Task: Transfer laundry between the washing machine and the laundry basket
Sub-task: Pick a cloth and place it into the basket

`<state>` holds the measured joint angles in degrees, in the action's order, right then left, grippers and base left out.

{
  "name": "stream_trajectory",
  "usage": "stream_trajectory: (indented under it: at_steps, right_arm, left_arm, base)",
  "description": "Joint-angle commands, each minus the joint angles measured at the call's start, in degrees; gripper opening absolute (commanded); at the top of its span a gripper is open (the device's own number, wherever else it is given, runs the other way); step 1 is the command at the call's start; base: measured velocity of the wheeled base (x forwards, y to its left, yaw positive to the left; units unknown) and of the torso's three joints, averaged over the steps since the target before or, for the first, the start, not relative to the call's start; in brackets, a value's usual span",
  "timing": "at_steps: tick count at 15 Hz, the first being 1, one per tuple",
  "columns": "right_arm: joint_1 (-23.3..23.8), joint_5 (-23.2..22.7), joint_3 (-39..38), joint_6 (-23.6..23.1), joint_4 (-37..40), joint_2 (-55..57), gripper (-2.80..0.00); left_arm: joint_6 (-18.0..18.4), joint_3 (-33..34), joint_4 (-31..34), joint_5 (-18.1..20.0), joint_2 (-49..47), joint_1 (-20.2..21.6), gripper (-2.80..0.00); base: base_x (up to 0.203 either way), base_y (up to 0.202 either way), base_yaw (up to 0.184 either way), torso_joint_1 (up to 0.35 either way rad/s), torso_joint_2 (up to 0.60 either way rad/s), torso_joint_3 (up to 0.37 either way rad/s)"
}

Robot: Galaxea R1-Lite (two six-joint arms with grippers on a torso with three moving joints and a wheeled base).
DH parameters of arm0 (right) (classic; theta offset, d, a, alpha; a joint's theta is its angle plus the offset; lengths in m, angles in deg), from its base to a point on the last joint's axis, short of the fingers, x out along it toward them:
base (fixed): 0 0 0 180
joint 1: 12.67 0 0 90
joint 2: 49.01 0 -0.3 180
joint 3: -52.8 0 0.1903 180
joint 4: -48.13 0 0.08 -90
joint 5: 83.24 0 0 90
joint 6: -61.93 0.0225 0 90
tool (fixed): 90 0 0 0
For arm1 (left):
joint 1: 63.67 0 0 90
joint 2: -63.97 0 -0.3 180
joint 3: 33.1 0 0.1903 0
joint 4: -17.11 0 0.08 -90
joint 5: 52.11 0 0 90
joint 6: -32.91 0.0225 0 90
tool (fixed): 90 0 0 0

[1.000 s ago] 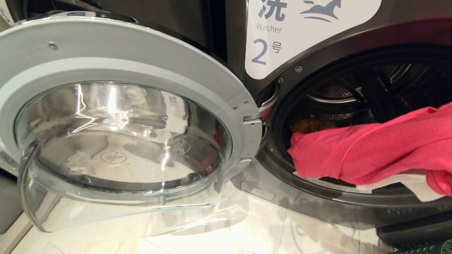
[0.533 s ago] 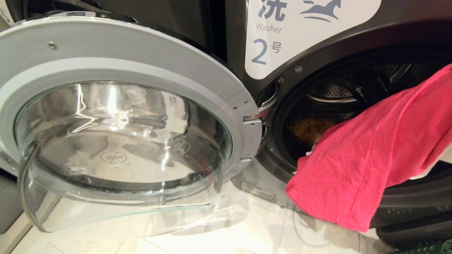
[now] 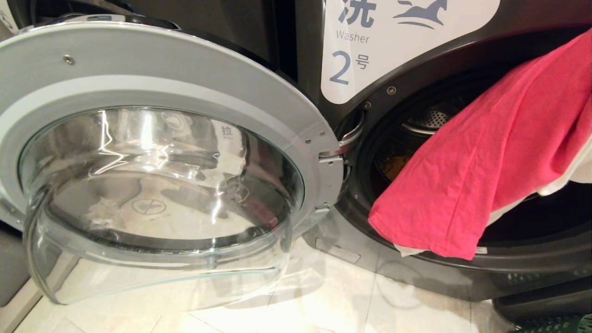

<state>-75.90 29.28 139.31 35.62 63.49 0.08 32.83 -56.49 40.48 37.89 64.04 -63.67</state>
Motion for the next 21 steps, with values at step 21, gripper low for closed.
stream_trajectory:
  at_steps: [21]
  right_arm:
    - [-6.3, -2.2, -1.1, -14.9, 7.9, -11.6, -2.80]
  left_arm:
    - [0.0, 0.0, 0.0, 0.0, -0.1, 0.0, -2.80]
  base:
    - [0.000, 0.000, 0.000, 0.000, 0.00, 0.000]
